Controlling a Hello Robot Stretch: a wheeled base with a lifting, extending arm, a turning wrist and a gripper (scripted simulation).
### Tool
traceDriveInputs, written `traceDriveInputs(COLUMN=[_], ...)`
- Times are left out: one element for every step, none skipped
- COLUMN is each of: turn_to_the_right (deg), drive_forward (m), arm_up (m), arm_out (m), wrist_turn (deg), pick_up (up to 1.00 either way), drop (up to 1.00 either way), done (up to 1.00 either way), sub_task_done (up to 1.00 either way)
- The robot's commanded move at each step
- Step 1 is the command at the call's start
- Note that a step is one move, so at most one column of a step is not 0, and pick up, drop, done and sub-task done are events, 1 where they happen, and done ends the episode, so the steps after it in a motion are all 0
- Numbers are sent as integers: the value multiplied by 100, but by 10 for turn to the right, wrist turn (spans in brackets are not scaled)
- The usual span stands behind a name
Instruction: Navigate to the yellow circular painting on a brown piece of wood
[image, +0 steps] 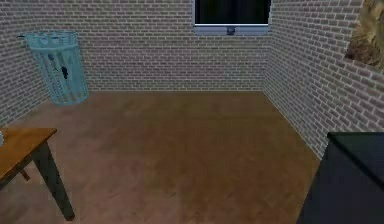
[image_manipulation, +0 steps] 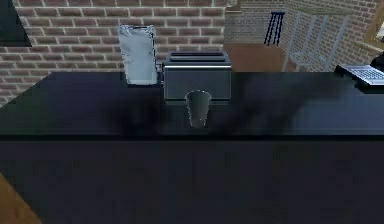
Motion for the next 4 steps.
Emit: traceDriveInputs(turn_to_the_right=[-450, -450, -270, 0], drive_forward=[0, 0, 0, 100], arm_up=[0, 0, 0, 0], arm_out=[0, 0, 0, 0], wrist_turn=[0, 0, 0, 0], pick_up=[0, 0, 0, 0], drop=[0, 0, 0, 0], done=[0, 0, 0, 0], sub_task_done=[0, 0, 0, 0])
